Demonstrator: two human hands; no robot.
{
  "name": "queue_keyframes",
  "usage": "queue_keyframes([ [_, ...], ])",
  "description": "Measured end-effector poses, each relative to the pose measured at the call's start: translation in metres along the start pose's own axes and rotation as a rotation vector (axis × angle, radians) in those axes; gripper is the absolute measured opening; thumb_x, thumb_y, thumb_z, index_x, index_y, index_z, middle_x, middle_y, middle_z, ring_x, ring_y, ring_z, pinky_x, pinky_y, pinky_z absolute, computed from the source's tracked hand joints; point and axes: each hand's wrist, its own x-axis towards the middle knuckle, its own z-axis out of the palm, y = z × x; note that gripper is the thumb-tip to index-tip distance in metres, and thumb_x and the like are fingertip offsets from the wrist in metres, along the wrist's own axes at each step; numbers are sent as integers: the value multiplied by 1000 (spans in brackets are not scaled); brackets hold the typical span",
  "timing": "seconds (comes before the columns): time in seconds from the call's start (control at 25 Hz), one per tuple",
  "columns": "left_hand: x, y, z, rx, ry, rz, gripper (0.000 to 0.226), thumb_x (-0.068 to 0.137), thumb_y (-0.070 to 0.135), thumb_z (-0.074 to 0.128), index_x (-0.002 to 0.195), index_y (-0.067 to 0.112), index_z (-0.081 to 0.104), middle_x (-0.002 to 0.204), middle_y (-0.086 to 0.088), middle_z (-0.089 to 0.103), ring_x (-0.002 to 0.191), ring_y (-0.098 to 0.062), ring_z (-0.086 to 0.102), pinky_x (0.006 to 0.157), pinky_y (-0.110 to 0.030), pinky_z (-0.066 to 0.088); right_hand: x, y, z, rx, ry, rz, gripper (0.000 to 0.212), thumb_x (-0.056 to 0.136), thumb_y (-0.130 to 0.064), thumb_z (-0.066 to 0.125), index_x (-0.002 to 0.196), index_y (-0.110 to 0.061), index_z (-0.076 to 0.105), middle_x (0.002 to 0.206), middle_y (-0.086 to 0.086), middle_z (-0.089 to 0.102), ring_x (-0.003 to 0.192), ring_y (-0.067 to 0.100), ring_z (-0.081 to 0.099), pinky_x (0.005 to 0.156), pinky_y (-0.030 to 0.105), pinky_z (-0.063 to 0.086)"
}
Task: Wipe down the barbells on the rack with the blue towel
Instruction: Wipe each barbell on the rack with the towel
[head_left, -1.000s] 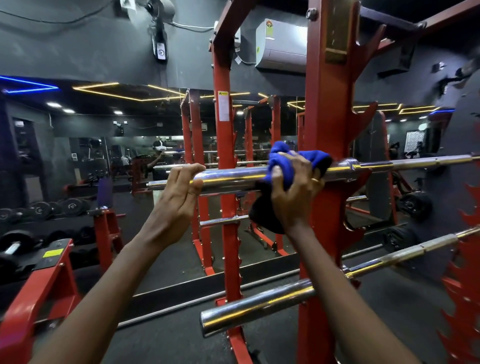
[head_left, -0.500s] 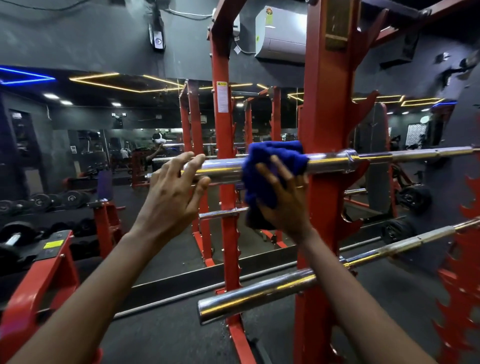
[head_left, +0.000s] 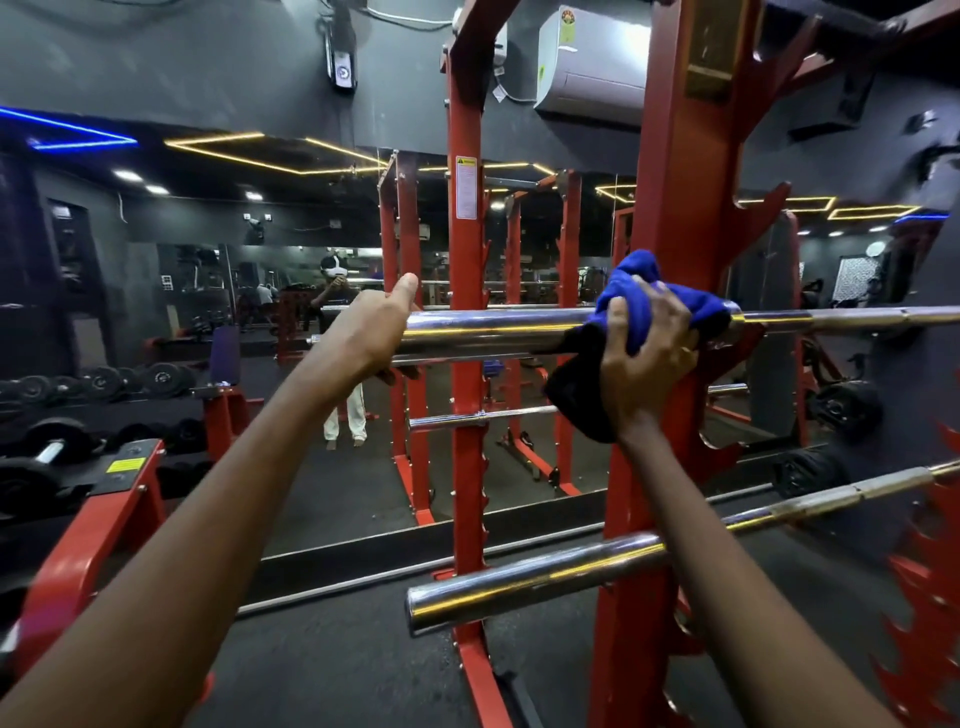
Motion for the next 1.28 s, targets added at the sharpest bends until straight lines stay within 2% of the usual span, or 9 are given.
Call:
queue_keyframes([
  [0.16,-25,-32,11,-60,85,439,53,107,46,21,154,26,36,162,5,32,146,-1,28,117,-17,22,-76,-72,17,91,-192,-194,57,97,-63,49,144,-32,52,156,1,40,141,32,43,109,61,34],
  [0.24,-24,-43,13,-159,65,454,57,105,46,22,158,26,27,166,10,23,150,4,18,125,-26,16,-107,-102,31,129,-245,-293,58,96,-58,55,148,-36,41,162,0,30,145,35,36,109,63,31],
  [0.36,-23,-43,8,-119,64,459,56,106,43,25,159,26,27,166,9,24,151,0,20,126,-38,19,-113,-101,36,112,-278,-443,65,93,-51,63,150,-36,36,162,0,26,148,37,33,111,64,29],
  [0.52,-36,-45,17,358,282,669,50,106,40,34,152,21,41,146,-9,43,133,-23,43,109,-42,36,-73,-24,15,45,-309,-734,64,90,-45,64,147,-33,37,157,1,31,145,37,35,110,66,33],
  [0.72,-28,-45,26,549,364,701,47,103,45,44,142,18,49,117,-15,46,103,-30,51,82,-46,52,-5,49,-18,47,-191,-315,60,86,-40,56,140,-15,48,150,13,48,141,29,42,112,62,31],
  [0.88,-32,-27,11,433,249,645,40,106,47,41,127,19,60,100,-9,53,78,-21,57,65,-34,46,17,56,-24,14,-90,-106,54,86,-35,51,133,-10,57,140,12,57,134,29,50,110,56,37],
  [1.0,-17,3,3,275,175,224,50,107,47,33,88,10,62,77,-10,64,63,-21,58,56,-34,41,15,34,-14,120,19,90,46,93,-34,55,130,-7,61,139,14,58,133,29,52,112,53,39],
  [1.16,-2,15,-5,48,-91,-224,51,105,42,29,116,-1,54,79,-17,71,49,-23,63,40,-24,41,-10,-17,-2,148,17,186,52,96,-51,58,133,-14,63,148,13,52,139,28,47,116,50,36],
  [1.28,-9,5,-1,62,8,-10,62,106,53,26,126,5,60,117,-16,69,97,-32,71,81,-40,58,-51,-41,0,34,-137,-73,52,96,-53,59,140,-25,58,154,3,45,137,28,47,111,42,34],
])
